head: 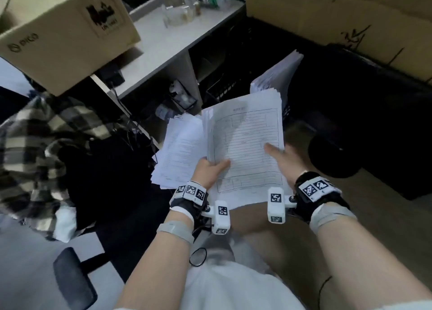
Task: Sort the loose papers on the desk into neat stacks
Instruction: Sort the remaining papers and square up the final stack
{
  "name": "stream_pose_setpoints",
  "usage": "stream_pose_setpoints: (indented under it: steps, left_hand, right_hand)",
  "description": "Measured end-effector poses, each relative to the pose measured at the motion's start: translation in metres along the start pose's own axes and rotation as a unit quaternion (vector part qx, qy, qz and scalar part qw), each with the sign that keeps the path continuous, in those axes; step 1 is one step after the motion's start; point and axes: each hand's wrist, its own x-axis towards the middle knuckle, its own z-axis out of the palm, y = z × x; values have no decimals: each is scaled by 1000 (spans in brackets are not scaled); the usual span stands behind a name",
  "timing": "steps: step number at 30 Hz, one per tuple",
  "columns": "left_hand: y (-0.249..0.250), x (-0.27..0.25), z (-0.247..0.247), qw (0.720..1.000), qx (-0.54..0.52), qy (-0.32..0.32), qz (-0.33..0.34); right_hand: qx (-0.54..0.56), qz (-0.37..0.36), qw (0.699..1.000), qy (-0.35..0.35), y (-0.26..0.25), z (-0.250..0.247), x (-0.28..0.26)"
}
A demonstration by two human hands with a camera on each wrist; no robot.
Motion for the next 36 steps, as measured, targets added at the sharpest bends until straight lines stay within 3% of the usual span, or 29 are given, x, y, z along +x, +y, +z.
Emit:
stream_pose_setpoints:
  steps: [6, 11, 14, 18, 21, 26, 33, 36]
  left_hand:
    - [52, 74, -47, 988, -35, 150, 28]
    - [86, 130, -55, 977, -83, 186, 68]
    - [102, 156, -49, 979, -43, 162, 119]
    - [115, 184, -26, 985, -8, 117, 123]
    - [125, 194, -3, 989, -32, 95, 109]
    - [131, 207, 20, 993, -29, 61, 101]
    - [148, 208, 35, 982, 34, 113, 148]
    - [156, 205, 33, 978, 26, 118, 168]
  right_hand:
    - [-5, -66, 998, 12, -76, 65, 78]
    - [-31, -67, 997, -21, -109, 77, 132]
    - [-37, -53, 998, -9, -112, 76, 154]
    - [14, 4, 991, 137, -109, 55, 165]
    - [-11, 63, 975, 214, -99, 34, 172]
    - [24, 65, 971, 230, -98, 17, 173]
    - [8, 40, 978, 207, -107, 3, 169]
    - [91, 41, 981, 164, -121, 13, 166]
